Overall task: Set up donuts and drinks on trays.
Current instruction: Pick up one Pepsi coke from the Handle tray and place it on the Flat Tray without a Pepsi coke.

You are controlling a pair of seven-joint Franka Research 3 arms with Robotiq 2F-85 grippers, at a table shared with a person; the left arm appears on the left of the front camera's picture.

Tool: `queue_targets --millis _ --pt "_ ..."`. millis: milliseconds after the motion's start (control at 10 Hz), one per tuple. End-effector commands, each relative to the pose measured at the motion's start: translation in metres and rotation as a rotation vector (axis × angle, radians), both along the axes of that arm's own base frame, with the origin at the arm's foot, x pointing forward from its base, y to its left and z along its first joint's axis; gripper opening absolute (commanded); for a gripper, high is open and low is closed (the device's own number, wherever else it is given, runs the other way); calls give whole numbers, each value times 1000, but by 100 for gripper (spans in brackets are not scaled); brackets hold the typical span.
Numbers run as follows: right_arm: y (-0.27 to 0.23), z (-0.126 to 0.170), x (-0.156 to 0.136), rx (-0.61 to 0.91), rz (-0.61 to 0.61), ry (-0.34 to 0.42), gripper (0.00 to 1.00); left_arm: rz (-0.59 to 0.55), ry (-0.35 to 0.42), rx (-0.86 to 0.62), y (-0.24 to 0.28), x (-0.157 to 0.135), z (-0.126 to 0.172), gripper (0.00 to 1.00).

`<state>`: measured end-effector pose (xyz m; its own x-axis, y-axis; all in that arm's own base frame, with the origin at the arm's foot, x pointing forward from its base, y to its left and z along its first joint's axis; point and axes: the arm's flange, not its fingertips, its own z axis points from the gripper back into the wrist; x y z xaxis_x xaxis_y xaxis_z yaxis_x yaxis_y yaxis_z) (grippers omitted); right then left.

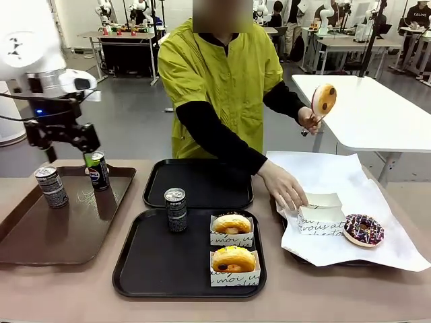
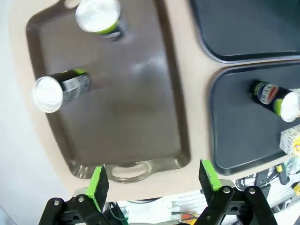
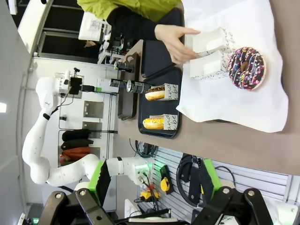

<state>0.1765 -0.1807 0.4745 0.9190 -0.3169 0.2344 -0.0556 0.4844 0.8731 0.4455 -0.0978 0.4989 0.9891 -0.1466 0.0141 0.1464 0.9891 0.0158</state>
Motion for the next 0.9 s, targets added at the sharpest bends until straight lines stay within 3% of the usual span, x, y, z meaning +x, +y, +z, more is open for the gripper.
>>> queue_targets --millis 0,200,300,400,500,800 --pt "0 0 1 10 9 -20 100 31 33 -35 34 14 -18 100" --pt "0 0 1 10 9 -20 100 76 30 -90 75 23 -32 100" --pt "0 0 1 10 9 -20 100 59 -1 -99 79 25 -29 100" --pt "0 0 1 10 9 -20 100 -28 -24 -99 59 20 -19 100" --pt "0 0 1 10 9 -20 100 89 37 -62 82 24 -31 100" --pt "0 0 1 10 9 -20 100 89 37 -62 82 24 -31 100"
